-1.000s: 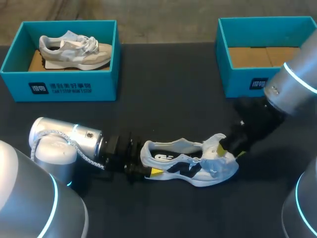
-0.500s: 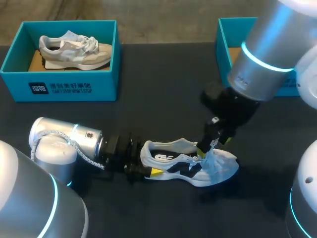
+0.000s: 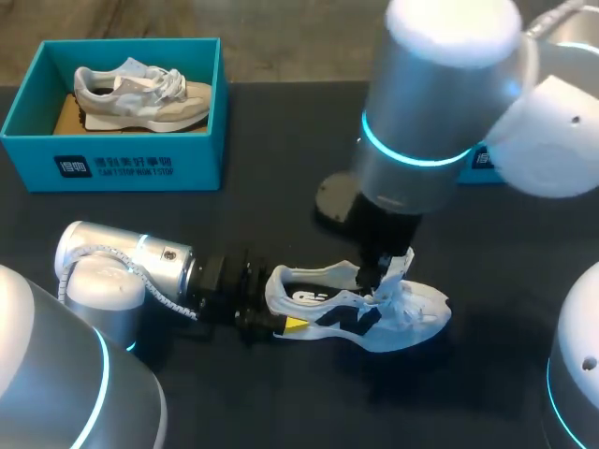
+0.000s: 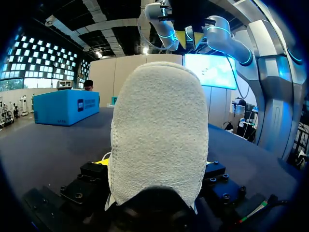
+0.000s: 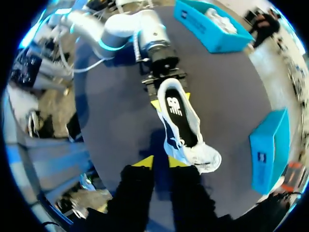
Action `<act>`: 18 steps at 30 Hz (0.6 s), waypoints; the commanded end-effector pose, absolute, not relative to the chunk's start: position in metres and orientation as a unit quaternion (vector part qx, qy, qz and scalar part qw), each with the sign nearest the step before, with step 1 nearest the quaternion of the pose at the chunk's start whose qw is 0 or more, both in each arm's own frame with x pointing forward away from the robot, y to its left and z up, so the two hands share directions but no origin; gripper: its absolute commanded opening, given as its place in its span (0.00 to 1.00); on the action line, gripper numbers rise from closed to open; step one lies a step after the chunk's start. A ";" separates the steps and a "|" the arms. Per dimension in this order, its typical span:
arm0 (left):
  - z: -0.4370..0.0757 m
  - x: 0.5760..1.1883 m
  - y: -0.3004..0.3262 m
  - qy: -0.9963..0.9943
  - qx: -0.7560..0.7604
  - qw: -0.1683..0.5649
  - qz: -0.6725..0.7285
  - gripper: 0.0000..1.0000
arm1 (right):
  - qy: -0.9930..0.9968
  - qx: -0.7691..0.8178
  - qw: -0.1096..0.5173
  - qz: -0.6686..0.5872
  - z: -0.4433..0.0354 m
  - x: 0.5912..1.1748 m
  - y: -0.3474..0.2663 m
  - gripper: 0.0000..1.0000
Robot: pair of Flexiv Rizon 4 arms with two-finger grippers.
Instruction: Take the shoe out of the shoebox, open the shoe tongue, remove and reinsert the insole, then place the shoe into the shoebox
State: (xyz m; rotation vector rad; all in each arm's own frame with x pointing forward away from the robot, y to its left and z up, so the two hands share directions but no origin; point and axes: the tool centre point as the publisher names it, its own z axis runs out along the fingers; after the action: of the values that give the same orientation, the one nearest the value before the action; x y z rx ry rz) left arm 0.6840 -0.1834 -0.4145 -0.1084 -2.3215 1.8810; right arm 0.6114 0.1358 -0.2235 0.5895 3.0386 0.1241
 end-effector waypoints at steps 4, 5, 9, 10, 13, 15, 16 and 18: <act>-0.419 0.683 -0.184 -0.775 -0.036 0.076 0.627 0.00 | 0.998 0.044 0.033 0.038 -0.228 0.616 0.144 0.00; -0.419 0.683 -0.184 -0.775 -0.036 0.076 0.627 0.00 | 0.998 0.032 0.036 0.041 -0.230 0.617 0.146 0.00; -0.419 0.683 -0.184 -0.775 -0.036 0.076 0.627 0.00 | 0.998 0.023 0.062 0.023 -0.237 0.621 0.152 0.00; -0.419 0.683 -0.184 -0.775 -0.036 0.076 0.627 0.00 | 0.998 0.019 0.065 0.016 -0.240 0.623 0.154 0.00; -0.419 0.683 -0.184 -0.775 -0.036 0.076 0.627 0.00 | 0.997 0.010 0.079 0.013 -0.248 0.626 0.158 0.00; -0.419 0.683 -0.184 -0.775 -0.036 0.076 0.627 0.00 | 0.997 0.004 0.083 -0.003 -0.258 0.629 0.163 0.00; -0.419 0.683 -0.184 -0.775 -0.036 0.076 0.627 0.00 | 0.997 0.004 0.083 -0.003 -0.258 0.629 0.163 0.00; -0.419 0.683 -0.184 -0.775 -0.036 0.076 0.627 0.00 | 0.997 0.004 0.083 -0.003 -0.258 0.629 0.163 0.00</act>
State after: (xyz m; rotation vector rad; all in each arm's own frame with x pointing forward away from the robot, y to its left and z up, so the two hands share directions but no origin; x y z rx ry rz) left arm 0.6840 -0.1833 -0.4145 -0.1084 -2.3215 1.8810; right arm 0.6255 0.1473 -0.2504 0.0066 2.9710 0.0371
